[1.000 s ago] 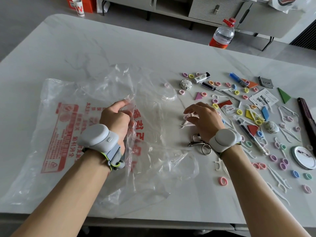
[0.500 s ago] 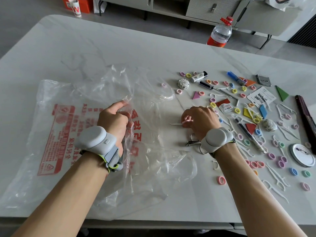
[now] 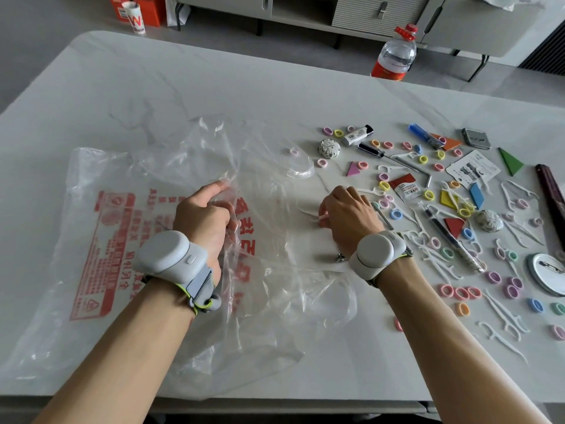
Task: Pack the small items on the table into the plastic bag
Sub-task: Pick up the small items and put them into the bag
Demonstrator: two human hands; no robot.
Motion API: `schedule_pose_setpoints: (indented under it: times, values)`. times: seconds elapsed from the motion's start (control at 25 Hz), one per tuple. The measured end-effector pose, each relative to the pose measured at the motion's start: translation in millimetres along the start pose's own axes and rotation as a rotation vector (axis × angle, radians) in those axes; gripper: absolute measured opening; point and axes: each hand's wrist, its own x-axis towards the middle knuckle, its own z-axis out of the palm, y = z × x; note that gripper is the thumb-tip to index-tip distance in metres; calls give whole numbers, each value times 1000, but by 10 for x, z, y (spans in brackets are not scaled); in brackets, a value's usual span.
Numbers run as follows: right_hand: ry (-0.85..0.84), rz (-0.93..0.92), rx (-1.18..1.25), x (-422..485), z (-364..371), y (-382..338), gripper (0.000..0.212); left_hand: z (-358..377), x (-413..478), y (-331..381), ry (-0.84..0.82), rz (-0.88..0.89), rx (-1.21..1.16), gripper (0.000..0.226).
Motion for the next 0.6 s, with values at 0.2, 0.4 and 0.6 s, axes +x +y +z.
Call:
schedule_pose_setpoints:
  times: [0.2, 0.4, 0.6]
  values:
    - [36, 14, 45, -5, -36, -75, 13, 17, 1, -38, 7, 19, 30, 67]
    - [17, 81, 142, 23, -58, -86, 13, -4, 35, -76, -1, 21, 15, 66]
    - [46, 42, 142, 37, -64, -107, 18, -21, 64, -63, 4, 17, 23, 65]
